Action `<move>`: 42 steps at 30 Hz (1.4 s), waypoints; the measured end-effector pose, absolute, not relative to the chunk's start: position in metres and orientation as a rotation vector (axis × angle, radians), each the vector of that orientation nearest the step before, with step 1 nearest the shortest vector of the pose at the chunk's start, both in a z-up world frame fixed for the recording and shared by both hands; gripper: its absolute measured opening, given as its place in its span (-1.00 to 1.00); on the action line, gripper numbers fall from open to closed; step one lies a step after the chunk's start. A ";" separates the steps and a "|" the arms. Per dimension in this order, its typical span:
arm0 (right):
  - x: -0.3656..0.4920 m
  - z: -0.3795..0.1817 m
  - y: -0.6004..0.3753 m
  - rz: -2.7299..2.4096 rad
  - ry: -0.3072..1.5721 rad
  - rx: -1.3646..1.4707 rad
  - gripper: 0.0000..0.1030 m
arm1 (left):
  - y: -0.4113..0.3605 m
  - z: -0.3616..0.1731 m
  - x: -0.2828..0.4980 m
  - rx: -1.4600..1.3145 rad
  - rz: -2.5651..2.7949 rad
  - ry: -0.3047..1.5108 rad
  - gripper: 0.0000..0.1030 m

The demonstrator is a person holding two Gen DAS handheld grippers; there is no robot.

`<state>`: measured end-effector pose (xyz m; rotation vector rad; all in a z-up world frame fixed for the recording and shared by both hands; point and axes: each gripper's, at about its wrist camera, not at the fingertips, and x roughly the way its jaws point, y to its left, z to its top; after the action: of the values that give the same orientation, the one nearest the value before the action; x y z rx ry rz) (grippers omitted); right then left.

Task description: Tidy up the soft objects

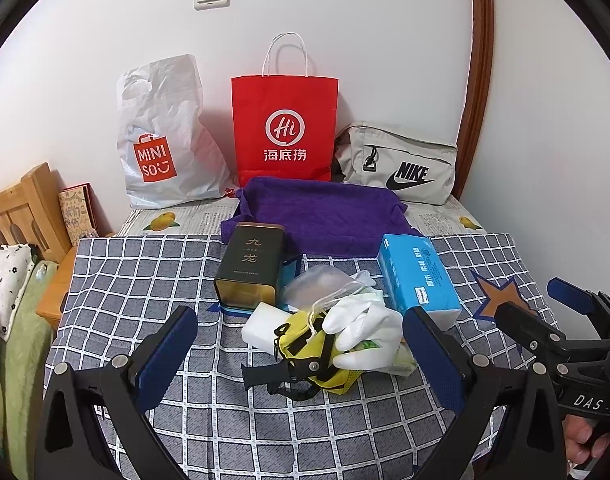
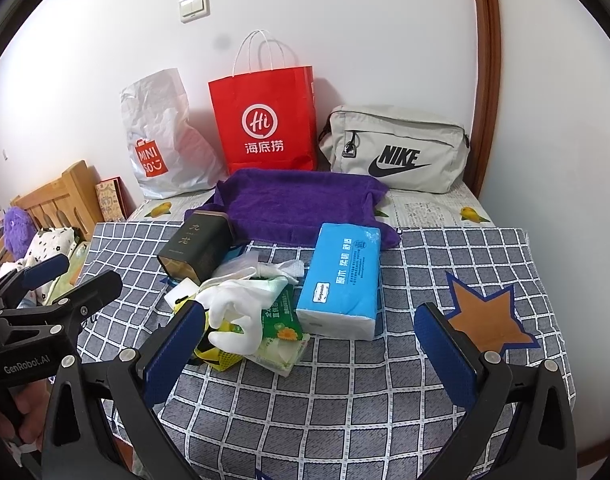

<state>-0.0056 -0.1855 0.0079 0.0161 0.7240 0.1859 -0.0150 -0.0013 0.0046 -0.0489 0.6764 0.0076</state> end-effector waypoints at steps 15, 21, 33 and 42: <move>-0.005 0.008 -0.186 0.182 0.728 0.018 0.99 | -0.002 0.005 -0.014 -0.050 0.004 0.676 1.00; -0.004 0.006 -0.187 0.196 0.720 0.029 1.00 | 0.003 0.003 -0.011 -0.049 -0.002 0.669 1.00; 0.015 -0.028 -0.198 0.197 0.810 0.075 0.99 | 0.045 -0.051 0.015 -0.102 0.042 0.803 1.00; 0.032 -0.062 -0.200 0.197 0.872 0.075 0.99 | 0.054 -0.103 0.021 -0.026 -0.023 0.882 0.99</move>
<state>0.0320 -0.2005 -0.0615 0.0750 0.8721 0.1967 0.0208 0.0542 -0.1035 -0.0265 0.8815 -0.0232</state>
